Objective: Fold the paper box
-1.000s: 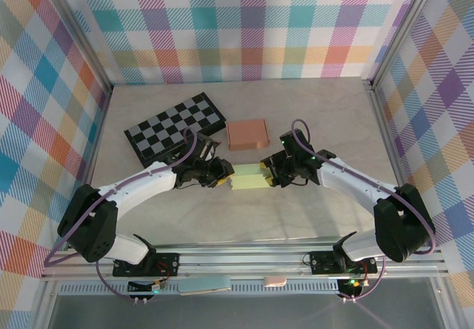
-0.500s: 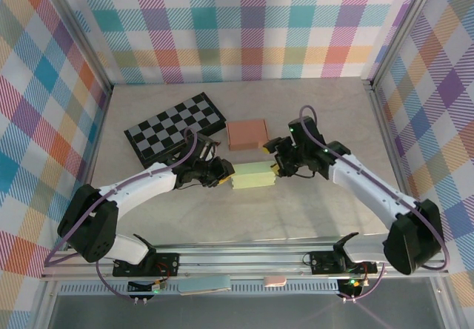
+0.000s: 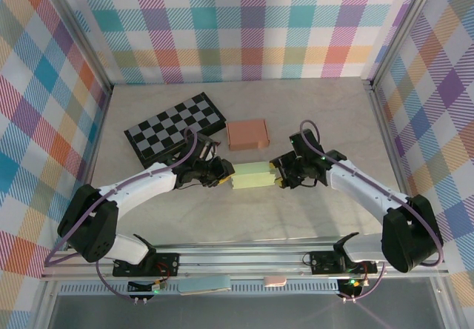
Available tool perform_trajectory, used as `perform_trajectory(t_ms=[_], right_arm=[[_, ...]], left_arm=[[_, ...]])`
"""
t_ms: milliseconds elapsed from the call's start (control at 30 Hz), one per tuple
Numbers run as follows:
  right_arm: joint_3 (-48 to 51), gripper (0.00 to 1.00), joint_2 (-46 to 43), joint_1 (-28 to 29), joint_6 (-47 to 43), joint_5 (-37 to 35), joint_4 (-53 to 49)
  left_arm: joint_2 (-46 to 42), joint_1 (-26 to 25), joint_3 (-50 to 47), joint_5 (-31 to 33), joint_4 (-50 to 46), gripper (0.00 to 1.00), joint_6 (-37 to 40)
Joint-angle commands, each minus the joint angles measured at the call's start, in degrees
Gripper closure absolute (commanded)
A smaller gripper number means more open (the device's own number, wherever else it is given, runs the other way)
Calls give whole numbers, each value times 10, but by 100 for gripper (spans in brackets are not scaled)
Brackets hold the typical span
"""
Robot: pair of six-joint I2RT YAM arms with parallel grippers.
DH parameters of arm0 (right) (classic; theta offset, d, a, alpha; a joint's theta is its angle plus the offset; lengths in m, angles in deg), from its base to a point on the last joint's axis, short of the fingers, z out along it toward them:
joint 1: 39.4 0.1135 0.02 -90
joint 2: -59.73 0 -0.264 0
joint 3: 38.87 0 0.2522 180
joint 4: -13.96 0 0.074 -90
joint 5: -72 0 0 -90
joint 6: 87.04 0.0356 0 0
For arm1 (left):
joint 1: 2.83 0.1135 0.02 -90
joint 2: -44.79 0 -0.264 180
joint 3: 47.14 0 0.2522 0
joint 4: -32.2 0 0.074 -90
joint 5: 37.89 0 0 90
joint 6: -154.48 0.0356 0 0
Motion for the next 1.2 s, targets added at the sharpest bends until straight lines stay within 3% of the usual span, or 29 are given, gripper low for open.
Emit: perform_trajectory(t_ms=[0, 300, 433, 533, 633, 800, 933, 1167], right_arm=[[17, 55, 4, -4, 20, 6, -6], [-16, 54, -10, -6, -9, -18, -35], [-102, 37, -6, 9, -40, -54, -79], [-103, 27, 14, 41, 43, -64, -54], [-108, 21, 31, 77, 99, -119, -45], [-117, 11, 64, 78, 152, -122, -37], [-138, 11, 111, 79, 154, -104, -26], [-154, 20, 164, 79, 143, -77, -16]], left_arm=[[10, -2, -9, 5, -35, 71, 8], [8, -2, -7, 2, -32, 72, 9], [5, -3, -3, 3, -31, 72, 8], [8, -5, -4, 4, -26, 72, 10], [8, -9, -6, 5, -26, 72, 7], [6, -11, -11, 8, -4, 72, 7], [7, -11, -11, 6, -2, 72, 7], [12, -11, -4, 2, -5, 72, 11]])
